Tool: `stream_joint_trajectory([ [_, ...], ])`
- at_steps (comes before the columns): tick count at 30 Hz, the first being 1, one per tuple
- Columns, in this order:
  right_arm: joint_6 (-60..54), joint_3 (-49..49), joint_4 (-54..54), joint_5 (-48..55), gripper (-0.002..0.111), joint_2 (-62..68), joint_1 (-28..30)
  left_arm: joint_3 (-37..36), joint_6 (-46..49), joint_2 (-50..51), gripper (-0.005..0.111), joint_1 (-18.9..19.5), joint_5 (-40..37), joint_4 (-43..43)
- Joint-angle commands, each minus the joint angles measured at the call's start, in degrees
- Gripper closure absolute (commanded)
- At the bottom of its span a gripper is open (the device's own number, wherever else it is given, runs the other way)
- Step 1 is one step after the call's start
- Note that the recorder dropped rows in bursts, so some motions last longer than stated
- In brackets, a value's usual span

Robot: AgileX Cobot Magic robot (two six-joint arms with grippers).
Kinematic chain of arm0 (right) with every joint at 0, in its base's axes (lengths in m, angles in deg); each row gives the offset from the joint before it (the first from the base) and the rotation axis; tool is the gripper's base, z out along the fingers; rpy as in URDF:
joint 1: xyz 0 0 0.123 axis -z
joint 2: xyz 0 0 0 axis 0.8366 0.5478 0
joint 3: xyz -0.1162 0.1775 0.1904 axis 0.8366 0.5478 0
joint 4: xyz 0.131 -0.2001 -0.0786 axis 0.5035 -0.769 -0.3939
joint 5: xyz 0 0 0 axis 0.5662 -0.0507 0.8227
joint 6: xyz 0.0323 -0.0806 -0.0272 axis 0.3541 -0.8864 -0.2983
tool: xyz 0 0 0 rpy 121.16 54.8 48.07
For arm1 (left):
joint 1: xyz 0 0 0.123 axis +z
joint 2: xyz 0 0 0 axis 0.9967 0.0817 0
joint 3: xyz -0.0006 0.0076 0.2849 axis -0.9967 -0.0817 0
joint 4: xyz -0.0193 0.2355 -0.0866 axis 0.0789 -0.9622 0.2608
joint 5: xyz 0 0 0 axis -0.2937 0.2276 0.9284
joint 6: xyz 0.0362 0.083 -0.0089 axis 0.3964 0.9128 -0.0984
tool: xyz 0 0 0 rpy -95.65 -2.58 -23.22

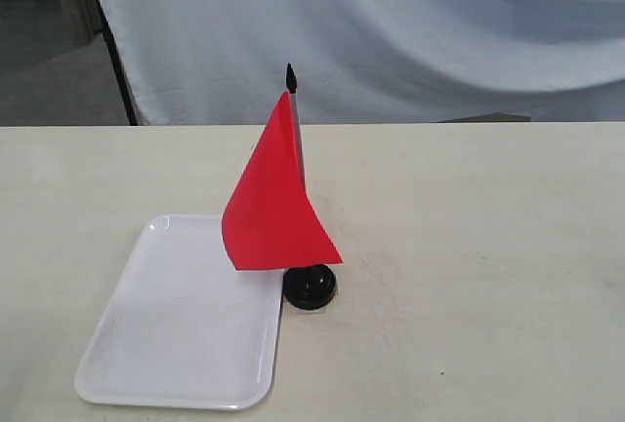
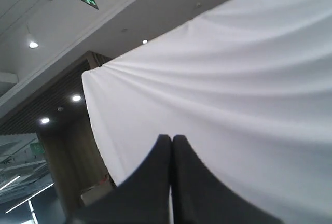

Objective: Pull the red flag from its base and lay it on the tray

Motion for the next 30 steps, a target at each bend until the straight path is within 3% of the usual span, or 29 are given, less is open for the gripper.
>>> stream_joint_trajectory([
  [1,1.7,0.08,-0.2,-0.61,0.109,-0.24,-0.26,-0.09,0.08,-0.06,0.107,-0.4,0.17,0.0],
  [5,-2.47,0.08,-3.37,-9.83,0.109,-0.16,-0.26,-0.09,0.08,-0.06,0.107,-0.4,0.17,0.0],
  [10,-3.88,0.08,-9.73,-16.53,0.109,9.3,-0.26,-0.09,0.08,-0.06,0.107,-0.4,0.17,0.0],
  [19,-8.57,-1.66,-14.95,-35.07,0.109,42.79,-0.26,-0.09,0.08,-0.06,0.107,-0.4,0.17,0.0],
  [24,-8.81,-10.95,-26.45,-34.73,0.109,66.01,-0.26,-0.09,0.08,-0.06,0.107,-0.4,0.17,0.0],
  [30,-8.13,-24.39,-51.09,-36.65,0.109,92.08,-0.26,-0.09,0.08,-0.06,0.107,-0.4,0.17,0.0],
])
